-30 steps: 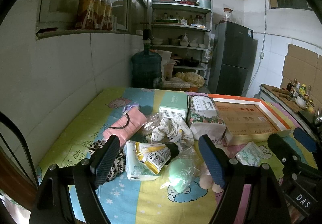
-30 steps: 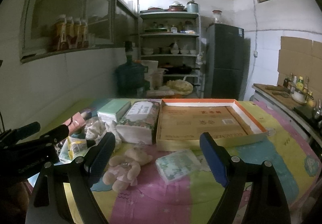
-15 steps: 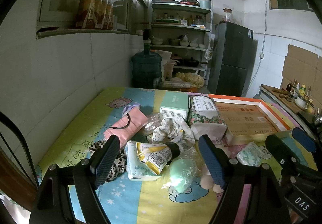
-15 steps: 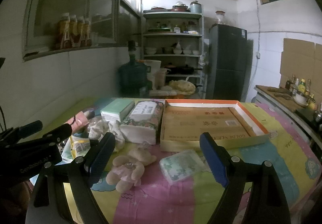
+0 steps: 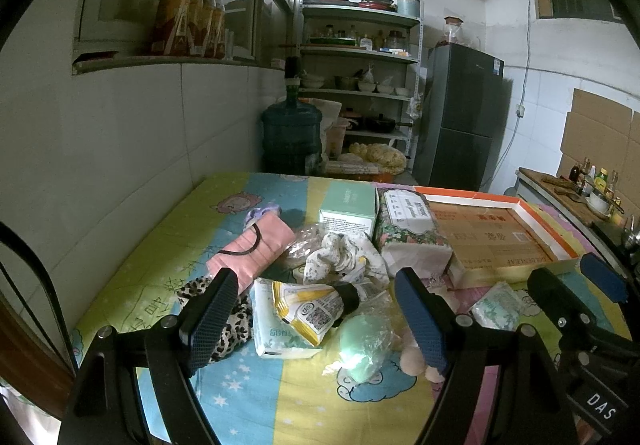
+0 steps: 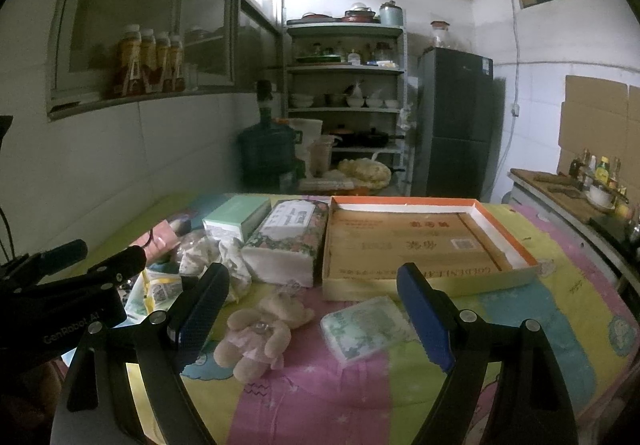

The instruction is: Organize soft objects

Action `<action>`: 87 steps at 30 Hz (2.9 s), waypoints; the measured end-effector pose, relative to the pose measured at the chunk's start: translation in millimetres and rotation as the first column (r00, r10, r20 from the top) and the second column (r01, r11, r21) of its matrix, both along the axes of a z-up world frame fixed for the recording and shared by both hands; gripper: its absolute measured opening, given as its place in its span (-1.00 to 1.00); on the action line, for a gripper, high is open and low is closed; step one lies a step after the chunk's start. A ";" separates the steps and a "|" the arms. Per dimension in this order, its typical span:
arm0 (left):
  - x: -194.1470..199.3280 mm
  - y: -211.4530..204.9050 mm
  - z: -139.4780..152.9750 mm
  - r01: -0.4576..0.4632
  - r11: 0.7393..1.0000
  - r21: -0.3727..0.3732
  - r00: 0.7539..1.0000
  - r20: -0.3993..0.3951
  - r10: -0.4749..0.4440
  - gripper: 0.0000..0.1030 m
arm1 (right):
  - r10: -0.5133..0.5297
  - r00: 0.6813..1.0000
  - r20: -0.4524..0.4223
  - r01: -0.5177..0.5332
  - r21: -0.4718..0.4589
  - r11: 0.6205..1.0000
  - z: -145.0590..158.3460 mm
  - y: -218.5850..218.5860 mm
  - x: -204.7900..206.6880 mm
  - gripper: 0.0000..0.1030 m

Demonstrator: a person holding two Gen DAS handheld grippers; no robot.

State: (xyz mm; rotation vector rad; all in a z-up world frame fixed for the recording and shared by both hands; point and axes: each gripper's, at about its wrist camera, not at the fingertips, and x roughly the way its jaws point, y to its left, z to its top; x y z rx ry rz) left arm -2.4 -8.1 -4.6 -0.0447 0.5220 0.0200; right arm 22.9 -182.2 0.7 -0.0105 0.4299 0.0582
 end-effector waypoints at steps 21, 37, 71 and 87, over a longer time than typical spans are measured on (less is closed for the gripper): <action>-1.8 31.4 -0.8 -0.068 0.997 -0.036 0.998 0.009 0.068 0.57 | 0.059 0.998 -0.030 -0.059 0.015 0.998 -9.6 18.2 9.1 0.68; 58.6 82.1 -4.0 0.150 0.988 -0.036 0.988 -0.037 -0.151 0.57 | 0.247 0.967 -0.060 -0.244 0.064 0.968 -12.4 65.9 62.9 0.68; 114.8 100.3 -52.5 0.304 0.951 -0.049 0.940 -0.147 -0.308 -0.27 | 0.283 0.944 -0.169 -0.268 0.102 0.958 -39.9 82.5 116.4 0.68; 69.8 151.6 -19.6 0.002 0.999 -0.039 1.000 -0.023 -0.003 -0.29 | 0.508 0.834 -0.216 -0.474 0.193 0.859 -7.0 159.0 185.5 0.68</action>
